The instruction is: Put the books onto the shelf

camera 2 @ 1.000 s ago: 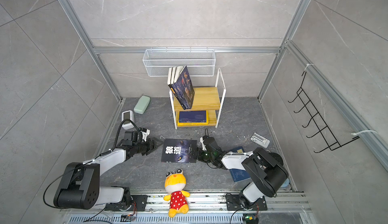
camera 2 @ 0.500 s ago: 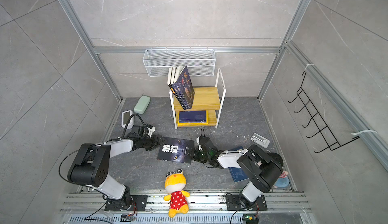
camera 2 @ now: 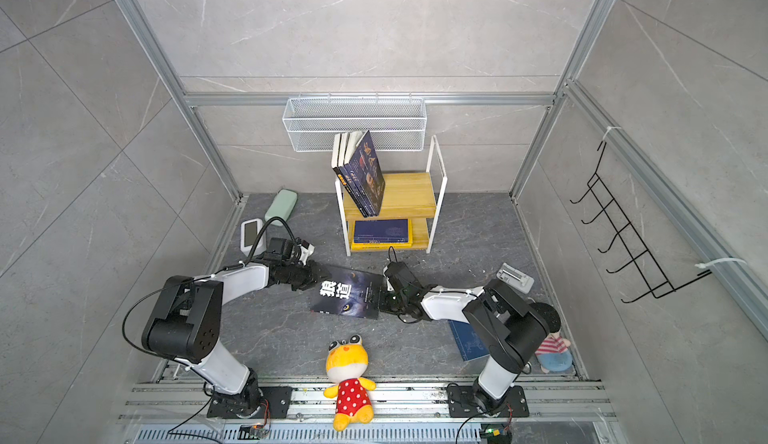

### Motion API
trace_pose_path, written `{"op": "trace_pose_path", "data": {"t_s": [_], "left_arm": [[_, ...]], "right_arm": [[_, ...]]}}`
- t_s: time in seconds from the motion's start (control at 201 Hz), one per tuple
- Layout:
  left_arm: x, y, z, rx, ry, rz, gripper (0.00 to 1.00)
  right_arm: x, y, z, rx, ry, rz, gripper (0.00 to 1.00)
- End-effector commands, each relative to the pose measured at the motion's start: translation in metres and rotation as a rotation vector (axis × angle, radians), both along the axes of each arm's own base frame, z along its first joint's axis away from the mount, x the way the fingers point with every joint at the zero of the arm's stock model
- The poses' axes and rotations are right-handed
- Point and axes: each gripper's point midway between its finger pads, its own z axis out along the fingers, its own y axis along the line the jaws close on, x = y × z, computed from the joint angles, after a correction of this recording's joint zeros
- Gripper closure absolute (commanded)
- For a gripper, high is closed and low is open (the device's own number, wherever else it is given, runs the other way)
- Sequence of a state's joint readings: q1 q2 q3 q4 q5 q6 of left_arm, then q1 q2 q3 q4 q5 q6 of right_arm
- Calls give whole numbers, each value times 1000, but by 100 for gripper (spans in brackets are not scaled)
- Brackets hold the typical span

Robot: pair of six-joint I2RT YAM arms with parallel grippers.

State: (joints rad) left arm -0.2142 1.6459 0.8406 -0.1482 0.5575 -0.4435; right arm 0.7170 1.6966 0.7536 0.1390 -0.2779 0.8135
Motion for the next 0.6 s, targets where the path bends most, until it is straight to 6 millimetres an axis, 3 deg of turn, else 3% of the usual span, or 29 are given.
{"op": "trace_pose_path", "data": {"t_s": [0.0,0.174,0.289,0.483,0.593], "left_arm": [[-11,-13,20,-37,0,-50,72],[-14,-10,40,-26,-30,-52,87],[-16,-9,48,-35,-44,-35,100],[-14,-11,55,-59,-54,-20,100],[-16,-14,61,-97,-31,-6,100]], "right_arm": [[-19,-30,-50,-192,116,6,49],[-15,-32,-38,-197,81,5,48],[-14,-44,-28,-245,47,-11,43],[-20,-64,-2,-307,-79,-13,36],[-27,-72,30,-403,-241,4,31]]}}
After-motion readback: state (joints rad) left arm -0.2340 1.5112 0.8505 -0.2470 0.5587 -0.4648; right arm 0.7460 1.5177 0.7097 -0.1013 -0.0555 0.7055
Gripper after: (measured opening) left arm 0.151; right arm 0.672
